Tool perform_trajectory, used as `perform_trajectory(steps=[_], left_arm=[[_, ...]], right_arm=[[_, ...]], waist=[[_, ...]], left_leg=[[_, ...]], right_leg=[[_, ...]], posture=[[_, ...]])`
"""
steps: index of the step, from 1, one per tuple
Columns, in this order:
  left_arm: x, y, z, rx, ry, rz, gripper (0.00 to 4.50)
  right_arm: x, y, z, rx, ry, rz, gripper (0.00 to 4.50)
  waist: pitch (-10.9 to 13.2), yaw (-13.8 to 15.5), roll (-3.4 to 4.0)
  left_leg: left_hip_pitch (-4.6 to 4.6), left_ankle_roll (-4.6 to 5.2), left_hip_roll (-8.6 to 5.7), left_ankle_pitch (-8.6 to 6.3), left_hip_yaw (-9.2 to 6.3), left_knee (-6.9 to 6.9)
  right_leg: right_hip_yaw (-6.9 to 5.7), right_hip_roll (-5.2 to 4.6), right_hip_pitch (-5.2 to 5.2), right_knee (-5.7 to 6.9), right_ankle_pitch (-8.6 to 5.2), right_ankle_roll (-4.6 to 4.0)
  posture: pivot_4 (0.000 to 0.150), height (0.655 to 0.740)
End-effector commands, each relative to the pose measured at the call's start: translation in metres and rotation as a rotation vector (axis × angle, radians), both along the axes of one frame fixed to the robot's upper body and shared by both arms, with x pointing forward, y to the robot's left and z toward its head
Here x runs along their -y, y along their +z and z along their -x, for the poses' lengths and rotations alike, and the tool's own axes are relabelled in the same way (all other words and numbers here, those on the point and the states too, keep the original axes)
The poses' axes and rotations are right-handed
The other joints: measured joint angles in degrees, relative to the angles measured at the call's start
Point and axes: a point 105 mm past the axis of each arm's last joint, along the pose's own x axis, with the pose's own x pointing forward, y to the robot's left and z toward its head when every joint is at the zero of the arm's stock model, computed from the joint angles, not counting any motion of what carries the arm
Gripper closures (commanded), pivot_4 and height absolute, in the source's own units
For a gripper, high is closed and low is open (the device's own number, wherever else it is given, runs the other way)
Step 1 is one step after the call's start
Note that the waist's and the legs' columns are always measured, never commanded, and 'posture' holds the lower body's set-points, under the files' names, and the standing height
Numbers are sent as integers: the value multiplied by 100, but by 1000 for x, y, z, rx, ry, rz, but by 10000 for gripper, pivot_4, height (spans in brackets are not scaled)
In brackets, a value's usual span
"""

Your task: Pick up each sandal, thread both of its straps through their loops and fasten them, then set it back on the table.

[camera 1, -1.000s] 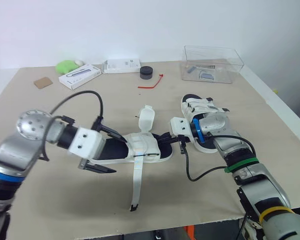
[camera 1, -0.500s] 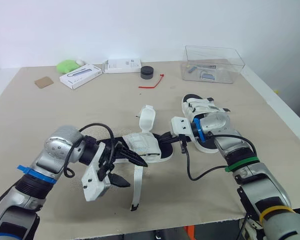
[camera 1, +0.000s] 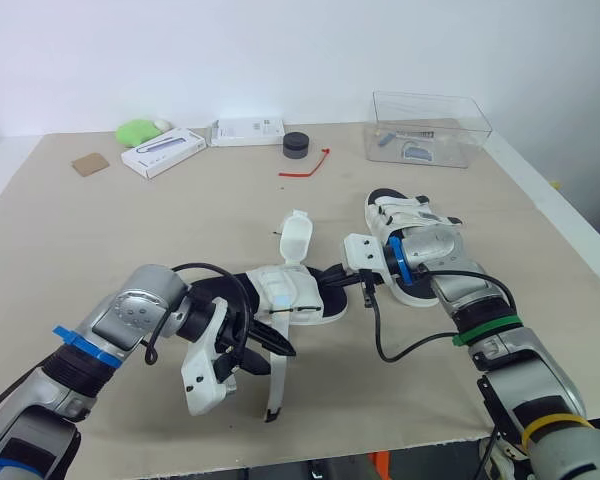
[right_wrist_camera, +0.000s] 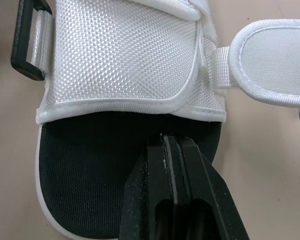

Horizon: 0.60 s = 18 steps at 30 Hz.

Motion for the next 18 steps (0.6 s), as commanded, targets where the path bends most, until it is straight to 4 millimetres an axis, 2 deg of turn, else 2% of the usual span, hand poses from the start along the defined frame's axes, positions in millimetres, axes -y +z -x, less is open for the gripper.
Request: perform_trajectory(steps=[1, 2, 5, 9, 13, 16, 18], left_arm=[[4, 4, -3, 10, 13, 18, 43200], [4, 3, -4, 5, 18, 18, 44595], [5, 2, -6, -50, 57, 29, 44595], [4, 4, -6, -244, 131, 55, 44595], [1, 32, -17, -531, 264, 167, 44595], [-2, 54, -26, -820, 362, 242, 44595], [-5, 61, -30, -1017, 421, 263, 44595]], right_arm=[[8, -4, 1, -7, -16, 34, 45000], [9, -4, 1, -7, -16, 35, 45000], [9, -4, 0, -7, -18, 36, 45000], [10, -4, 0, -6, -21, 39, 45000], [12, -3, -1, -6, -25, 42, 45000], [12, -3, -1, -4, -26, 45, 45000], [11, -3, -2, -3, -27, 43, 45000]], waist=[[0, 0, 0], [0, 0, 0], [0, 0, 0], [0, -1, 0], [0, 0, 0], [0, -1, 0], [0, -3, 0]], left_leg=[[0, 0, 0, 0, 1, 0], [0, 0, 0, 0, 1, 0], [0, 0, -1, 0, 0, 0], [0, 0, 0, 0, 0, 0], [-1, 1, 1, 0, -3, 0], [-2, 2, -1, 1, -8, 1], [-2, 2, -2, 1, -10, 1]], right_leg=[[0, 0, 0, 0, 0, 0], [0, 0, 0, 0, 0, 0], [0, 0, 0, 0, 0, 0], [-1, 1, 0, 0, 0, 1], [-4, 2, -1, 1, -1, 0], [-8, 2, 0, 1, -1, 1], [-9, 3, 0, 1, -1, 1]], posture=[[1500, 7400], [1500, 7400], [1500, 7400], [1500, 7400], [1500, 7400], [1500, 7400], [1500, 7400]])
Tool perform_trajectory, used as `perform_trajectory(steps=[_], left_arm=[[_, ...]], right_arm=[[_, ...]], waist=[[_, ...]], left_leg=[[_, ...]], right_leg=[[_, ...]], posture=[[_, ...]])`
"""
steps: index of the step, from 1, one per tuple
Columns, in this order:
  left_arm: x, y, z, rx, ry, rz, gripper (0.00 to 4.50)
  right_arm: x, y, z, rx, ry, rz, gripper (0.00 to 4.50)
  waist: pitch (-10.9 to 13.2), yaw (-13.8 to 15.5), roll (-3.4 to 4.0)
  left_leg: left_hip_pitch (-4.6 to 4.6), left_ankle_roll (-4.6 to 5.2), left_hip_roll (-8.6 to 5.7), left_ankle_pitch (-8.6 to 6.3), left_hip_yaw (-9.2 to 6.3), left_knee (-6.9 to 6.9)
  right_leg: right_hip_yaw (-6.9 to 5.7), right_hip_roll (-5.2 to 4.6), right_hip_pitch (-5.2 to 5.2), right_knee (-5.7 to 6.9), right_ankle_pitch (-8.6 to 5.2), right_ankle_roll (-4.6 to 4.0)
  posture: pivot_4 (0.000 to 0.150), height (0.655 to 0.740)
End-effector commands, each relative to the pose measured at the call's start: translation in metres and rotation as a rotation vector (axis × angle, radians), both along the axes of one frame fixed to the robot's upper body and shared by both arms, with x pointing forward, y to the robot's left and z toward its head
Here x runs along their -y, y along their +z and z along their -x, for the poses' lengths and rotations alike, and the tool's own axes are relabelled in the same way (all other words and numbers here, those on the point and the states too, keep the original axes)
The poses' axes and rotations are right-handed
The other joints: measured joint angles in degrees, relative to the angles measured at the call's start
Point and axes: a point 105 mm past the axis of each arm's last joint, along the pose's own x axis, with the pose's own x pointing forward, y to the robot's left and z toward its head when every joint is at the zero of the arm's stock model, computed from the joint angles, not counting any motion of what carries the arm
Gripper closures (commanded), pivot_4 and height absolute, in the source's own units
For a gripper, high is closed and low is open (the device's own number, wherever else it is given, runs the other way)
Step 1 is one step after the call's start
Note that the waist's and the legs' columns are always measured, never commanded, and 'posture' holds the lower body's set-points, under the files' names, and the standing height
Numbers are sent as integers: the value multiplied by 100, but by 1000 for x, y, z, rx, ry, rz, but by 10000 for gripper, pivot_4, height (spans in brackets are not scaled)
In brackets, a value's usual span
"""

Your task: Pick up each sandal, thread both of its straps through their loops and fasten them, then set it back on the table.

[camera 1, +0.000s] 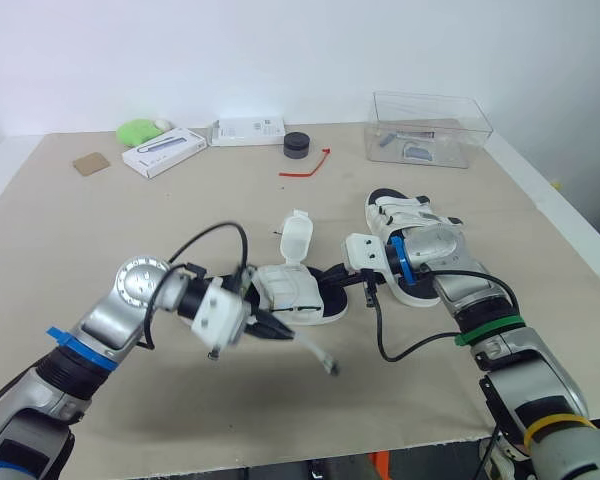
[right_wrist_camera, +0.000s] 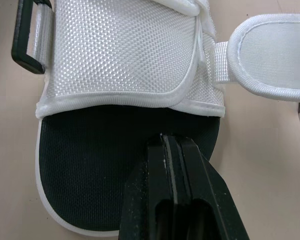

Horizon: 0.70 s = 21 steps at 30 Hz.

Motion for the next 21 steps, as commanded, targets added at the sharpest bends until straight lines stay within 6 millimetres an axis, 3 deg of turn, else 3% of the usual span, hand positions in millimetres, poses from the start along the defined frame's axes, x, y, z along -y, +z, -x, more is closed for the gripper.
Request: perform_trajectory(steps=[1, 5, 14, 21], left_arm=[[-5, 25, -6, -261, 78, 93, 44595], [-9, 31, -21, -480, 184, 176, 44595], [-23, 35, -61, -656, 401, 342, 44595], [-32, 16, -62, -726, 490, 380, 44595]], right_arm=[[8, -2, -1, -4, -20, 36, 45000], [9, -2, -2, -1, -22, 35, 45000], [9, -1, -2, 1, -23, 38, 45000], [10, 0, -2, 5, -25, 39, 45000]], waist=[[0, -4, 0], [0, -2, 0], [0, -2, 0], [0, -3, 0]], left_leg=[[0, 0, 0, 0, -1, 0], [0, 0, -3, 0, -5, -1], [0, -2, -7, 1, -9, 0], [-1, -4, -8, 1, -8, 0]], right_leg=[[0, 2, 0, 0, 0, 0], [-6, 5, 0, 0, -3, -4], [-8, 3, 0, 1, -2, -6], [-4, 0, 0, 1, -1, -5]], posture=[[1500, 7400], [1500, 7400], [1500, 7400], [1500, 7400]])
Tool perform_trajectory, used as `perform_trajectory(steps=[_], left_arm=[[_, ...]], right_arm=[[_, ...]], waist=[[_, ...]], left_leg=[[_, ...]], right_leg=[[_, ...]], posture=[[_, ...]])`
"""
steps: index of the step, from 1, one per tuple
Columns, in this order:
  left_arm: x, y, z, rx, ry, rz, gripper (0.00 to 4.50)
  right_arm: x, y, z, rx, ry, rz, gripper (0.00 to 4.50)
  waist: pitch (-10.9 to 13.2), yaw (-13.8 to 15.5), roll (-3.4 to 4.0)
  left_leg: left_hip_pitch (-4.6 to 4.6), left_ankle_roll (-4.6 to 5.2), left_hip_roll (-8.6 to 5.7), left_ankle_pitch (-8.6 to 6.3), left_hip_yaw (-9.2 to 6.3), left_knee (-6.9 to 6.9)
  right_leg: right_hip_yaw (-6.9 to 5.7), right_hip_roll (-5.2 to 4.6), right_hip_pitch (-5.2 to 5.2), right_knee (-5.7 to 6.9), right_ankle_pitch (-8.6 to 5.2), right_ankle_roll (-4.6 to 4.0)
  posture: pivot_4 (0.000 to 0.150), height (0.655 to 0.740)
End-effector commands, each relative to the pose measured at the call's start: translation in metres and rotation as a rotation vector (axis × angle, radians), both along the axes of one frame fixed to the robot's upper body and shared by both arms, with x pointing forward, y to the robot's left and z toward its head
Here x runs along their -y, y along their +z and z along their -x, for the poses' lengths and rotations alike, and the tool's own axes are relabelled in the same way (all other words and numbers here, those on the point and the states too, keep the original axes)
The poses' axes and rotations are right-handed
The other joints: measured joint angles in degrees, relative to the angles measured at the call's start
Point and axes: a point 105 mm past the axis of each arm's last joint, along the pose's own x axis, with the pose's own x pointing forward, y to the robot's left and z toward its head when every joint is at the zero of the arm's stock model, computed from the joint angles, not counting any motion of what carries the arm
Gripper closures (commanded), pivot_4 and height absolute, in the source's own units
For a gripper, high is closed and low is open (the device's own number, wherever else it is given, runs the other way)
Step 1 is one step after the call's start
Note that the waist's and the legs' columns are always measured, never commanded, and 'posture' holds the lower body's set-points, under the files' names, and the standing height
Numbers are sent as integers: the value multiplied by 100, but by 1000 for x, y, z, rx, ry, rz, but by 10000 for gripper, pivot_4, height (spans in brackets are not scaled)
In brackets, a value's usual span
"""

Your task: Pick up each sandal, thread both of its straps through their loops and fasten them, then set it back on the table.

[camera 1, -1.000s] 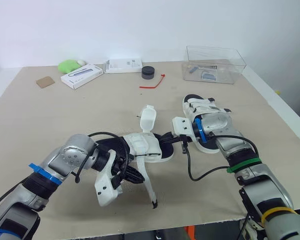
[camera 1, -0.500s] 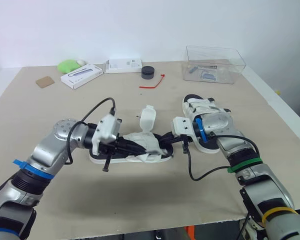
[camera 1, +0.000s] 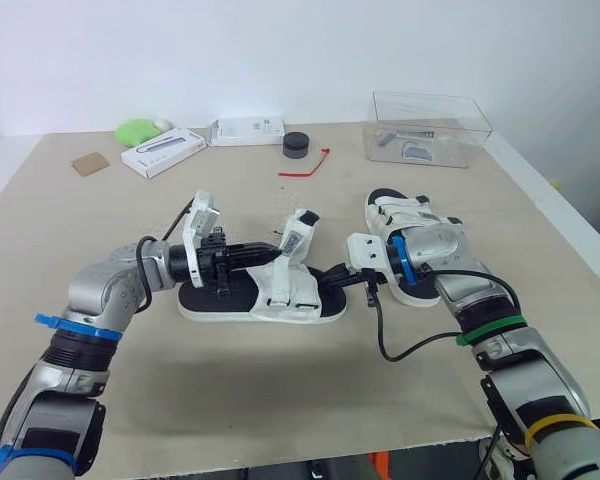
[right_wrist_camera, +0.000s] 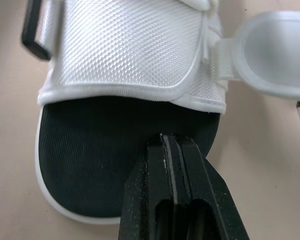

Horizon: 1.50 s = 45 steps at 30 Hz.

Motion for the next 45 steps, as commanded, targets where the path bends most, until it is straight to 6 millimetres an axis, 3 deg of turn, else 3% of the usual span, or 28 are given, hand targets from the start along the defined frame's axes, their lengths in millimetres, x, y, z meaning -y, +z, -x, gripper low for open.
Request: perform_trajectory(steps=[1, 7, 15, 18, 21, 25, 29, 32, 36, 39, 42, 45], left_arm=[[-6, 4, 3, 1, 42, 30, 44595], [-11, -17, 9, -70, 71, 29, 44595], [-15, -33, 2, -96, 120, -14, 44595], [-16, -31, 1, -35, 115, -49, 36207], [-20, -24, -3, 14, 110, -71, 23640], [-24, 1, -9, 86, 63, -86, 23640], [-11, 35, -16, 218, -5, -90, 23640], [-5, 40, -19, 242, -24, -83, 23640], [8, 12, -25, 227, -84, -167, 23640], [9, -12, -34, 175, -93, -231, 31597], [9, -24, -42, 131, -94, -260, 43886], [5, -38, -44, 82, -118, -327, 43886]], right_arm=[[9, 0, -1, 6, -17, 35, 45000], [7, 0, -1, 6, -14, 34, 45000], [4, -1, -1, 5, -5, 31, 45000], [4, 0, -1, 7, -6, 31, 45000], [4, -1, -1, 7, -6, 32, 45000], [5, -2, -1, 8, -7, 32, 45000], [5, -2, -1, 11, -9, 31, 45000], [4, -2, -1, 13, -9, 30, 45000], [3, -2, -2, 19, -12, 26, 45000], [3, -2, -1, 21, -13, 22, 45000], [5, -1, -1, 25, -19, 22, 45000], [6, -1, -2, 28, -25, 23, 45000]], waist=[[0, 0, 0], [0, 0, 0], [0, 0, 0], [0, 0, 0], [0, 0, 0], [0, 0, -1], [-1, 1, -2], [-1, -4, -2], [-1, -5, -2], [-1, -4, -2], [-1, -4, -2], [-1, -4, -2]], left_leg=[[0, 0, 0, 0, 0, 0], [0, -1, 0, 0, -1, 0], [1, -1, -1, 1, 1, 0], [1, -2, -1, 1, 1, 0], [1, -2, -1, 1, 1, 0], [0, -4, -2, 2, 0, 0], [-3, -4, -4, 2, -2, 0], [-2, -5, -6, 1, 2, 0], [-1, -6, -5, 1, 2, -1], [-1, -5, -5, 1, 2, 0], [-2, -5, -6, 1, 2, 0], [-3, -5, -6, 1, 2, 0]], right_leg=[[0, 0, 0, 0, 0, 0], [0, -2, 1, 0, 1, 1], [0, -2, 1, 0, 2, 1], [0, -1, 1, 0, 2, 1], [-1, -2, 1, 0, 2, 1], [-2, -1, 1, 0, 3, 0], [-5, -1, 2, -3, 2, 1], [0, -3, 3, -4, 2, 4], [2, -2, 2, -3, 1, 4], [2, 0, 1, -2, 3, 2], [1, 2, 1, -2, 3, 1], [1, 2, 1, -3, 3, 2]], posture=[[1500, 7400], [1500, 7400], [1500, 7400], [1500, 7400], [1500, 7400], [1500, 7400], [1500, 7400], [1500, 7400], [1500, 7400], [1500, 7400], [1500, 7400], [1500, 7400]])
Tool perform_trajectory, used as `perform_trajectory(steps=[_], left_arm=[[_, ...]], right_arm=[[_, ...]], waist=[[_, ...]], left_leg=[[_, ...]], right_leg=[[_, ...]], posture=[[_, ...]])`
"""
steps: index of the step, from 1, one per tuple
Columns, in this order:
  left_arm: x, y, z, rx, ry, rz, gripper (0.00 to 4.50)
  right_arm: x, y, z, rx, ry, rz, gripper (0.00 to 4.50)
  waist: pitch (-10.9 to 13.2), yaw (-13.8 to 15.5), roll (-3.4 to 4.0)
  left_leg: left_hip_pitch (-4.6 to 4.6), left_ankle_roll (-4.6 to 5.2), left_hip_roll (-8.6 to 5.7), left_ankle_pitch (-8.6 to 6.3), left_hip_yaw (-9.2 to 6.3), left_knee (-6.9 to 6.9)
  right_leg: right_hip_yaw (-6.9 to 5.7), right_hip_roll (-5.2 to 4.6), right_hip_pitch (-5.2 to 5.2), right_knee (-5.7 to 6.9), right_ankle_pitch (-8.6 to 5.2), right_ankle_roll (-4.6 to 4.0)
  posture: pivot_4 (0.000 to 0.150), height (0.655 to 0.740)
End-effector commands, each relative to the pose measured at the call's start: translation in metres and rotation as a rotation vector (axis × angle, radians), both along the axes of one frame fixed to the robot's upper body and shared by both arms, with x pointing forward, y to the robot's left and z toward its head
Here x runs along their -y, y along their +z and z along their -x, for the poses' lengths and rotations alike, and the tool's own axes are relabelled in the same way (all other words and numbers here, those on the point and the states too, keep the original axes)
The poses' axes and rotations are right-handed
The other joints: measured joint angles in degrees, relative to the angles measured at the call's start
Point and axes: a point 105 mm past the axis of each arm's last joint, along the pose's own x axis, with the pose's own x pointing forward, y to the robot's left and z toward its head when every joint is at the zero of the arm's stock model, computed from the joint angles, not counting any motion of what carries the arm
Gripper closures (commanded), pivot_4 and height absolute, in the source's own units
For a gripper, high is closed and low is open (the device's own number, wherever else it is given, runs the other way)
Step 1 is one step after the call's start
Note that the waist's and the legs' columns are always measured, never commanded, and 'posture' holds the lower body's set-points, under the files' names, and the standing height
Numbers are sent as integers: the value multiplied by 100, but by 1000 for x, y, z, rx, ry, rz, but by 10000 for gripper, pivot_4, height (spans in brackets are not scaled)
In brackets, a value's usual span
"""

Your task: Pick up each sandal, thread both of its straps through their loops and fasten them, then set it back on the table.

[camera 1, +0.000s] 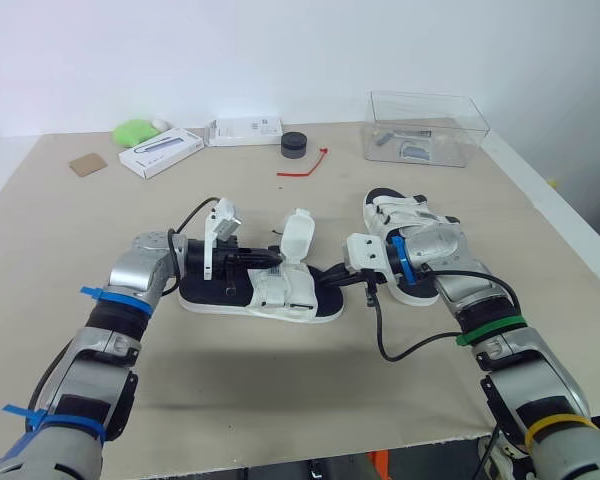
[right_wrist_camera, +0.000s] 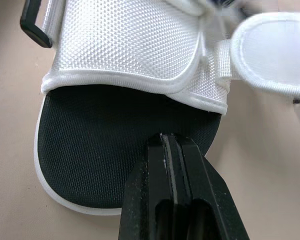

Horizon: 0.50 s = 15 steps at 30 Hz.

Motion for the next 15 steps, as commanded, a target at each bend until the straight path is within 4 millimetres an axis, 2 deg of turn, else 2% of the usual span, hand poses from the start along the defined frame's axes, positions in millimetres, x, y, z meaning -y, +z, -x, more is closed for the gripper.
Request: perform_trajectory(steps=[1, 9, 15], left_arm=[[-5, -9, -4, -11, -16, -84, 43886], [-13, -12, -20, 3, 57, -127, 43886], [-7, 10, -7, -30, -26, -34, 43886]], right_arm=[[6, -1, 0, 10, -18, 20, 45000], [7, -3, 1, 9, -29, 16, 45000], [6, -2, -1, 11, -34, 12, 45000]], waist=[[0, -3, 0], [-1, 0, -1], [-1, -1, -1]], left_leg=[[0, 0, -2, 0, 0, 0], [1, 0, -2, 0, -1, 0], [-3, 0, -1, 0, -1, 0]], right_leg=[[1, -1, 0, 0, 0, 1], [0, -1, 2, 0, 0, 3], [0, -1, -1, 0, 0, 4]], posture=[[1500, 7400], [1500, 7400], [1500, 7400]])
